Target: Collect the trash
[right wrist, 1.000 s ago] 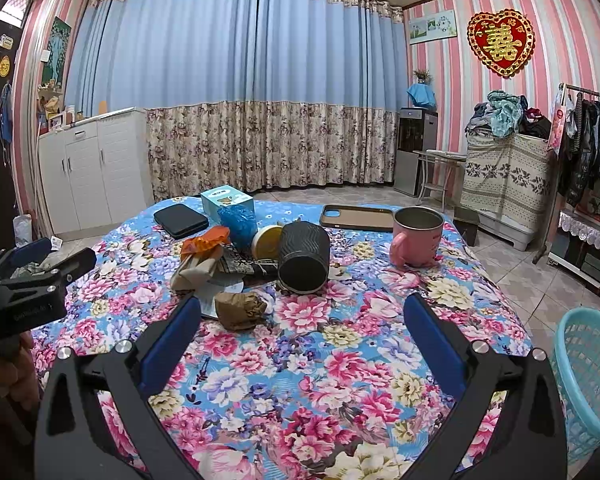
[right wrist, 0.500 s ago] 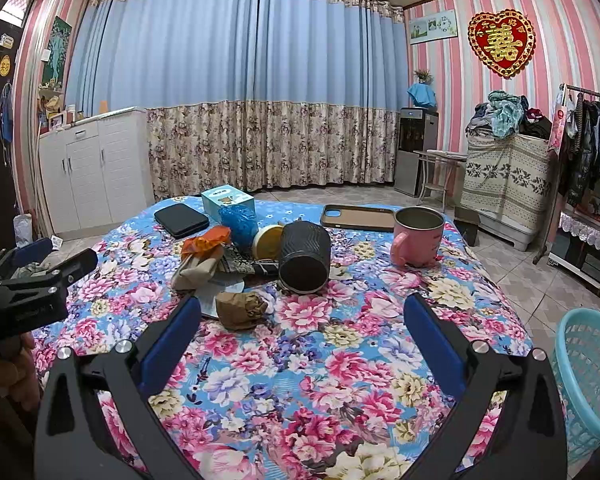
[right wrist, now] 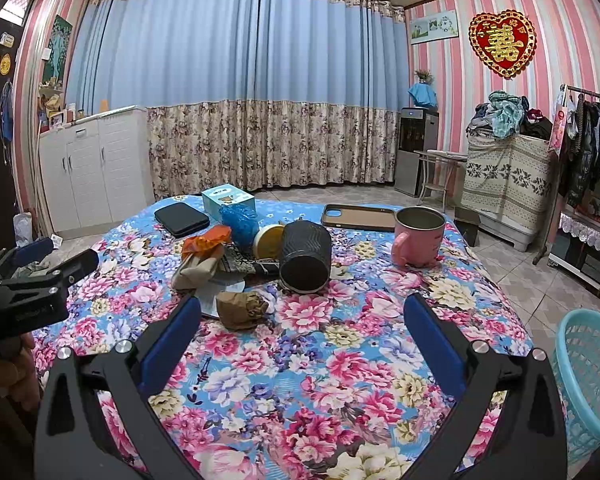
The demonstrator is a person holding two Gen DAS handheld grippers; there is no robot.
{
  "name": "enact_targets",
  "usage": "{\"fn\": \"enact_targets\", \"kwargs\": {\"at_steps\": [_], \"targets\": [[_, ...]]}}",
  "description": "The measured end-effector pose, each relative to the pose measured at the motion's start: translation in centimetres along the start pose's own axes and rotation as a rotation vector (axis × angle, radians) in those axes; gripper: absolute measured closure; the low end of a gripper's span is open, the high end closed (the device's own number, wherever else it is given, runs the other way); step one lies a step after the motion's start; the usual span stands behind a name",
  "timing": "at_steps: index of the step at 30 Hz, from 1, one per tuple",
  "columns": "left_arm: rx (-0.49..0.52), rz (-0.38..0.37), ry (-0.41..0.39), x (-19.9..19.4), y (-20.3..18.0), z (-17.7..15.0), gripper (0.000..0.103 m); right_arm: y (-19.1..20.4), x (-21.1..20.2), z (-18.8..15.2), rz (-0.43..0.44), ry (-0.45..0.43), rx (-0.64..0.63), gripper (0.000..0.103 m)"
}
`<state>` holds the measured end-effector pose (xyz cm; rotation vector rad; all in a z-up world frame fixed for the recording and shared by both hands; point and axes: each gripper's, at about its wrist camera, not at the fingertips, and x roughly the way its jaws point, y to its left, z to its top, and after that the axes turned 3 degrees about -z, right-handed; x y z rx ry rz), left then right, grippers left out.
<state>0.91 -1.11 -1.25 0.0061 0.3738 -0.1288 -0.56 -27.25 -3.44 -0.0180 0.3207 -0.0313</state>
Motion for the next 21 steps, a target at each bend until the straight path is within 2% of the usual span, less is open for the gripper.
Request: {"fn": "enact_targets", "kwargs": {"at_steps": [9,15,21], "targets": [[0.01,0.005,0.016,0.4,-0.3,0.0,0.005,0.4,0.7,0.2,0.015,0.016,-0.012,0.004],[-0.009,0.009,0.031,0.9,0.5,0.4,0.005,2.1,4.3,0.6,0.081,0.108,-0.01,0.004],[-0.01,0.017,0.087,2.4,0.8,0.4,0.005,4.4,8.7,0.9,0.113,0.19,-0.024,0.004]]}}
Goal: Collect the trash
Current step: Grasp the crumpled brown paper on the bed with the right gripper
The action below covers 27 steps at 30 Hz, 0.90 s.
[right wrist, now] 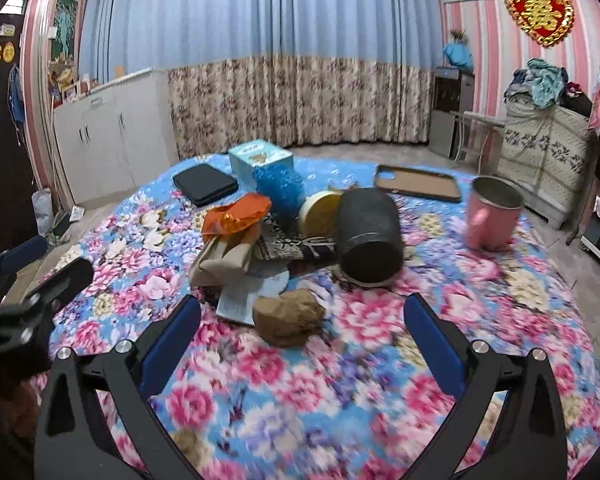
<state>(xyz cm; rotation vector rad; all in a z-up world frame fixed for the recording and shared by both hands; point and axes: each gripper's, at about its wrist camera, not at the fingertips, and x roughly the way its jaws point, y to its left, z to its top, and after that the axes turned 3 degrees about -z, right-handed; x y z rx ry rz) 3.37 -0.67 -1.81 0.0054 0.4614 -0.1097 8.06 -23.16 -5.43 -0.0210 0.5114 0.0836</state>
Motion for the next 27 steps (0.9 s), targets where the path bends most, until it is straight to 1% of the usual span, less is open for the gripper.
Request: {"fn": "enact_targets", "kwargs": {"at_steps": [3,4,6,7,8,9,10,11,13,16,18,20,23,27], "targets": [[0.008,0.009,0.04,1.0,0.1,0.1,0.005,1.2,2.8,0.1,-0.026,0.073,-0.04,0.004],[0.003,0.007,0.067,1.6,0.4,0.0,0.005,1.3,3.5,0.1,-0.033,0.103,-0.047,0.004],[-0.015,0.002,0.101,2.3,0.8,0.0,0.005,1.6,4.8,-0.1,-0.048,0.159,-0.053,0.006],[-0.028,-0.003,0.12,2.7,1.1,-0.1,0.005,1.5,5.4,-0.2,-0.051,0.182,-0.051,0.009],[-0.037,-0.006,0.129,2.9,1.3,-0.2,0.005,1.4,5.8,-0.3,-0.038,0.203,-0.042,0.022],[-0.046,-0.009,0.135,3.0,1.5,-0.2,0.005,1.1,6.0,-0.4,-0.023,0.215,-0.03,0.032],[-0.054,-0.014,0.141,3.1,1.7,-0.3,0.005,0.9,6.3,-0.5,-0.005,0.233,-0.015,0.051],[-0.055,-0.015,0.144,3.2,1.7,-0.3,0.005,0.7,6.5,-0.5,0.008,0.241,-0.003,0.051],[-0.046,-0.015,0.147,3.2,1.4,-0.4,0.005,0.3,6.0,-0.5,0.036,0.221,0.014,0.053],[-0.021,-0.019,0.134,2.9,0.7,-0.3,0.005,-0.1,4.5,-0.1,0.029,0.164,0.026,0.053],[-0.006,-0.023,0.115,2.4,0.2,-0.1,0.005,-1.1,3.1,0.3,0.032,0.117,0.074,0.053],[0.013,-0.043,0.089,2.2,-0.4,0.2,0.005,-2.1,1.9,0.9,0.027,0.076,0.11,0.053],[0.036,-0.082,0.05,2.2,-1.6,1.2,0.005,-3.3,1.0,1.6,0.009,0.037,0.13,0.053],[0.039,-0.12,0.019,3.5,-3.4,3.0,0.005,-5.0,0.8,2.4,-0.002,0.011,0.151,0.053]]}}
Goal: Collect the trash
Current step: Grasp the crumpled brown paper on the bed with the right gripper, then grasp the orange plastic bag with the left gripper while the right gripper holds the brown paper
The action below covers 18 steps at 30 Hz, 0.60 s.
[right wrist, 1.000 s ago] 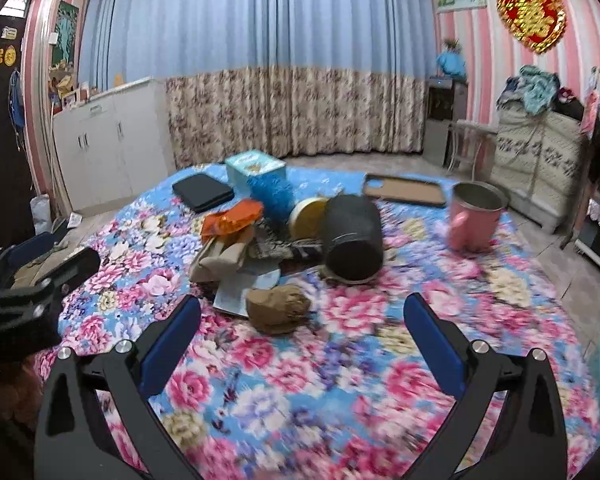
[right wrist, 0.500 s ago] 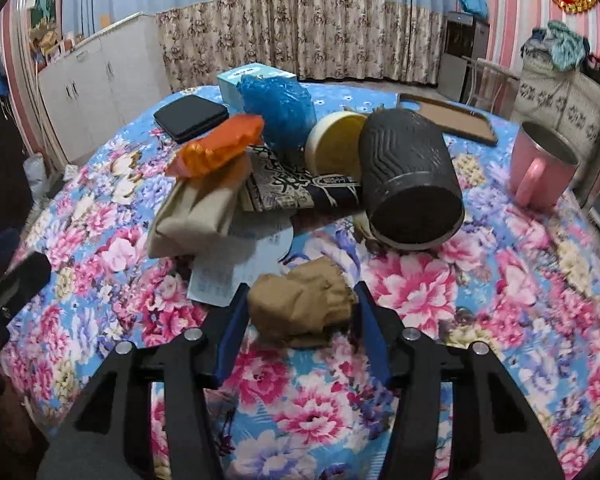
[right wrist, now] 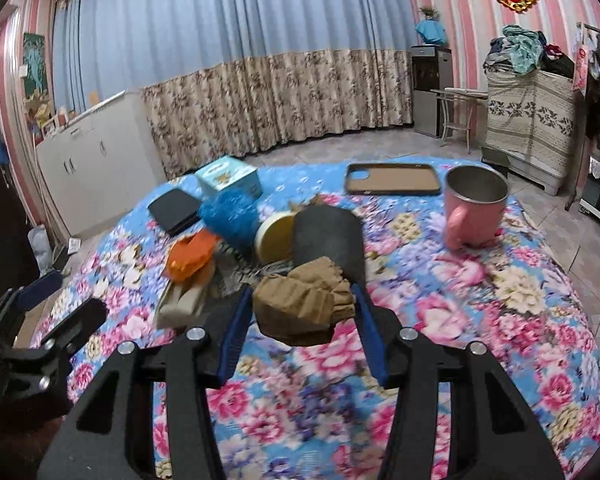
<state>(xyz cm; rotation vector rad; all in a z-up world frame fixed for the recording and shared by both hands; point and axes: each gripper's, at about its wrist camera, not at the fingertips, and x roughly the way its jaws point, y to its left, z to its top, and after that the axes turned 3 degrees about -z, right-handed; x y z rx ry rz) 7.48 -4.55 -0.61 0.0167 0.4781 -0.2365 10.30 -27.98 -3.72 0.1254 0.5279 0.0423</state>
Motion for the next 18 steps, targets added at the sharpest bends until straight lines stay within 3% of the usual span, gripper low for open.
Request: {"fn": "enact_targets", "kwargs": {"at_steps": [9,18], "targets": [[0.078,-0.037,0.015,4.5,-3.3,1.5,0.005,-2.9,0.5,0.6,0.014,0.016,0.045,0.05],[0.096,-0.028,0.059,7.7,-3.7,2.1,0.008,-1.4,0.8,0.5,0.017,0.007,-0.011,0.051]]}}
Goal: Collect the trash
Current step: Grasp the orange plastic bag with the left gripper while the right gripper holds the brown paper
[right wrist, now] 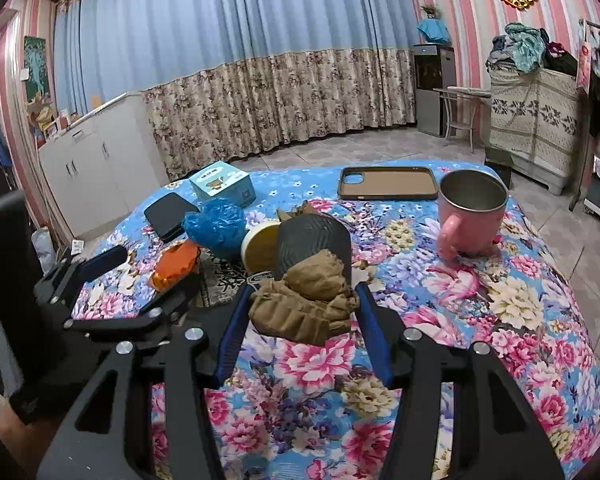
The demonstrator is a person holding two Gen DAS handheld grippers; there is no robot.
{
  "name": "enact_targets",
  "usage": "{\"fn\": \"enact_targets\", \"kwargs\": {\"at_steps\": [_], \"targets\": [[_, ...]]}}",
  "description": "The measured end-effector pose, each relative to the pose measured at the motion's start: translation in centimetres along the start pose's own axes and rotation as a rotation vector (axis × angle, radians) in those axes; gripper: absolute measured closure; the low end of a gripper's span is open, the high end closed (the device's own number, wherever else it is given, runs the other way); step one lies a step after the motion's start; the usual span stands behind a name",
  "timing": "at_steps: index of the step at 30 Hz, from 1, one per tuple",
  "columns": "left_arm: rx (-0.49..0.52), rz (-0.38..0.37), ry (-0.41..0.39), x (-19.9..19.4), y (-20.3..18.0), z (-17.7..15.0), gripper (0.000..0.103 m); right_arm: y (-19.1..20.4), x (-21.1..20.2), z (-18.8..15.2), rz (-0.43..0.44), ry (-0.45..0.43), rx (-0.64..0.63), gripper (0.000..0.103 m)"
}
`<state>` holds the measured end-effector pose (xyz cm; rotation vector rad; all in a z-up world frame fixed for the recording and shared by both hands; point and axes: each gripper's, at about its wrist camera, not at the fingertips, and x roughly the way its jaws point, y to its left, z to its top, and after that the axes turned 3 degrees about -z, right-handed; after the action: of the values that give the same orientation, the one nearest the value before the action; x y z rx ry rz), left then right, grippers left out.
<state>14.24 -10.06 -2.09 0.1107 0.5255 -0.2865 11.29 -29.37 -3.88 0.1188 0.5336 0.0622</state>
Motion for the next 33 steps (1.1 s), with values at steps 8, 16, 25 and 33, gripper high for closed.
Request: {"fn": "enact_targets", "kwargs": {"at_steps": [8,16,25,33], "targets": [[-0.08,-0.048,0.029,-0.2,2.2,0.2,0.059,0.1,0.3,-0.2,0.001,0.012,-0.007,0.052],[-0.103,-0.008,-0.091,-5.1,4.7,0.8,0.101,-0.1,0.3,-0.5,-0.003,0.015,0.004,0.052],[-0.153,-0.071,-0.115,-6.0,5.4,0.4,0.014,0.1,0.2,-0.7,0.01,0.018,0.004,0.052],[-0.024,-0.027,-0.024,-0.9,1.4,0.9,0.023,0.3,0.3,-0.8,0.007,0.022,0.005,0.052]]}}
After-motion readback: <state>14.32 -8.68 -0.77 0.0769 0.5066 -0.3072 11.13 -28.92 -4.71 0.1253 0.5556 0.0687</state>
